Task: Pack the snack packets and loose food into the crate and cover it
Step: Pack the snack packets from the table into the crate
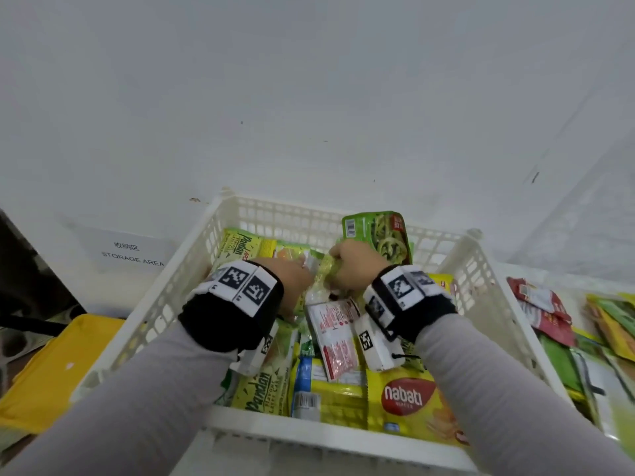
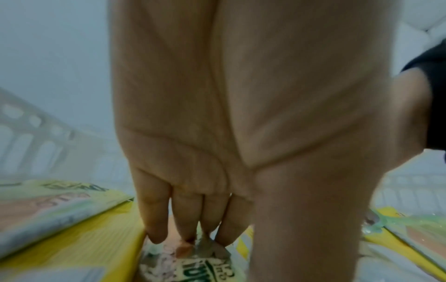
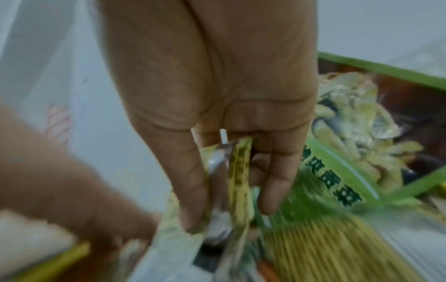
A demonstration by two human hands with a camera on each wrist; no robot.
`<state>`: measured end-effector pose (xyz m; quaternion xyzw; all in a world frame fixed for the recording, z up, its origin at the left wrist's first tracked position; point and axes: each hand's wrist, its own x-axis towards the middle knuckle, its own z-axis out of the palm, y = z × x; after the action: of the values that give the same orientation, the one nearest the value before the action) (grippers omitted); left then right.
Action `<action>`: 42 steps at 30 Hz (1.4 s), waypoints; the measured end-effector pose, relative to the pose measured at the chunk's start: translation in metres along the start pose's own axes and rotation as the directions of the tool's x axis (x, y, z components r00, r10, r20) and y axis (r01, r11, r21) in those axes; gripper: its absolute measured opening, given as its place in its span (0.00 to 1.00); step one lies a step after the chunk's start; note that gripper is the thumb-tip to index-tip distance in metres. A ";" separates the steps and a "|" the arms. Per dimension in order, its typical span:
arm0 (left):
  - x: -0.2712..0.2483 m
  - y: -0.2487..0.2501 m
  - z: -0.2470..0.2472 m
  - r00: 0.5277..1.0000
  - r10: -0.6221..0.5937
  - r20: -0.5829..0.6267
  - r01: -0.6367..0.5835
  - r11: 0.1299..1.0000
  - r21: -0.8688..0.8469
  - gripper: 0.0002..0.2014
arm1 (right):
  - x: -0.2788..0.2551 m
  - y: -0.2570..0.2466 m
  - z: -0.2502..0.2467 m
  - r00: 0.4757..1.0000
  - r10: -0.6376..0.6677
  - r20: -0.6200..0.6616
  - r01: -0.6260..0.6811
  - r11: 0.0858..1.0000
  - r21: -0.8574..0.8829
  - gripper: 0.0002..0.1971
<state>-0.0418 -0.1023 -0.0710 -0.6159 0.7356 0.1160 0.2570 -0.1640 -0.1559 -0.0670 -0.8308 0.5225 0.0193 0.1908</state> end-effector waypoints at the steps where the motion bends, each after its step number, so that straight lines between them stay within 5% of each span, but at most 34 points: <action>1: 0.000 -0.001 -0.001 1.000 0.003 -0.010 -0.003 1.000 -0.010 0.37 | -0.001 0.005 -0.007 0.999 0.025 -0.027 -0.022 0.994 0.105 0.22; 3: -0.002 -0.004 -0.004 0.996 0.025 -0.085 -0.033 0.996 -0.084 0.27 | -0.009 0.016 -0.027 0.994 0.052 -0.096 -0.021 0.954 0.298 0.26; 6: -0.006 -0.001 -0.014 0.934 0.033 -0.356 -0.132 0.957 -0.257 0.16 | -0.029 0.034 -0.063 0.972 0.048 -0.229 0.051 0.911 0.409 0.20; 8: -0.006 0.010 -0.019 0.899 0.045 -0.435 -0.212 0.916 -0.342 0.12 | -0.049 0.044 -0.081 0.980 0.006 -0.201 0.087 0.890 0.448 0.16; 11: -0.005 0.034 -0.014 0.930 0.177 -0.322 -0.295 0.881 -0.369 0.17 | -0.076 0.046 -0.096 0.988 -0.155 -0.025 0.153 0.914 0.376 0.11; 14: 0.000 0.043 -0.005 0.969 0.197 -0.151 -0.240 0.898 -0.370 0.15 | -0.094 0.037 -0.092 0.971 -0.225 0.085 0.182 0.919 0.350 0.08; 17: 0.001 0.032 -0.010 0.964 0.155 -0.218 -0.236 0.874 -0.426 0.10 | -0.098 0.026 -0.067 0.972 -0.197 0.130 0.126 0.898 0.422 0.08; 21: -0.006 0.005 -0.022 0.950 0.068 -0.305 -0.257 0.728 -0.636 0.17 | -0.091 0.024 -0.026 0.948 -0.129 0.290 0.002 0.916 0.400 0.11; 25: -0.012 -0.008 -0.028 0.937 -0.009 -0.349 -0.277 0.586 -0.761 0.09 | -0.081 0.027 -0.017 0.889 -0.138 0.437 -0.084 0.888 0.452 0.11; 28: -0.012 -0.010 -0.030 0.934 -0.072 -0.350 -0.270 0.502 -0.822 0.09 | -0.079 0.027 -0.013 0.787 -0.176 0.592 -0.115 0.900 0.420 0.11; 30: -0.013 -0.010 -0.031 0.930 -0.104 -0.352 -0.268 0.463 -0.845 0.09 | -0.082 0.024 -0.008 0.701 -0.199 0.684 -0.042 0.947 0.319 0.09; 32: -0.013 -0.010 -0.033 0.919 -0.139 -0.368 -0.282 0.421 -0.862 0.09 | -0.087 0.016 0.000 0.674 -0.200 0.712 0.115 0.979 0.166 0.07; 35: -0.013 -0.013 -0.033 0.899 -0.174 -0.402 -0.325 0.353 -0.878 0.12 | -0.091 0.005 0.011 0.785 -0.257 0.564 0.408 0.899 -0.158 0.05; 37: -0.015 -0.013 -0.032 0.906 -0.139 -0.399 -0.344 0.306 -0.888 0.17 | -0.091 0.000 0.012 0.814 -0.266 0.516 0.432 0.872 -0.231 0.05; 39: -0.017 -0.012 -0.032 0.929 -0.054 -0.365 -0.333 0.301 -0.893 0.17 | -0.089 0.000 0.011 0.777 -0.243 0.580 0.406 0.898 -0.168 0.06; 42: -0.018 -0.005 -0.029 0.956 0.142 -0.258 -0.294 0.411 -0.863 0.16 | -0.087 0.005 0.009 0.716 -0.221 0.662 0.375 0.922 -0.098 0.09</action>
<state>-0.0420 -0.1027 -0.0366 -0.5635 0.6532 0.4735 -0.1777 -0.2066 -0.0800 -0.0566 -0.8634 0.2788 0.3287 0.2624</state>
